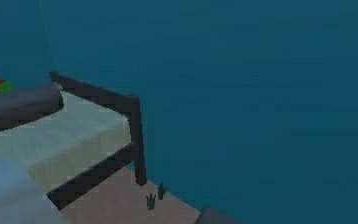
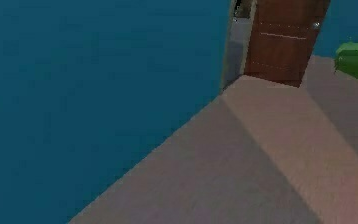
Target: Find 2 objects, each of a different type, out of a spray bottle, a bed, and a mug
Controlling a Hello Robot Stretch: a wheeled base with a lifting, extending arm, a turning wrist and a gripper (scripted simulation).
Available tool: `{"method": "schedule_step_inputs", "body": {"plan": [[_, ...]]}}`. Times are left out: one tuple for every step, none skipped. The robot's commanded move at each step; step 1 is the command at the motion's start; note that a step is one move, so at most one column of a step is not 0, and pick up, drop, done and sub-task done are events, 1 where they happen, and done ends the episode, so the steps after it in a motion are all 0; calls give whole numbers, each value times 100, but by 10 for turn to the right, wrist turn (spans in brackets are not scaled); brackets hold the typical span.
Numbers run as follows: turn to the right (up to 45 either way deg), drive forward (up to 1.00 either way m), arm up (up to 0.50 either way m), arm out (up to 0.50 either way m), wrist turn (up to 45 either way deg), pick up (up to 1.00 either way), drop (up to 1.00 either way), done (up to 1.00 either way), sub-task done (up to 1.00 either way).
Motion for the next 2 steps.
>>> {"method": "schedule_step_inputs", "body": {"plan": [[0,15,0,0,0,0,0,0,0],[-180,0,0,0,0,0,0,0,0]]}}
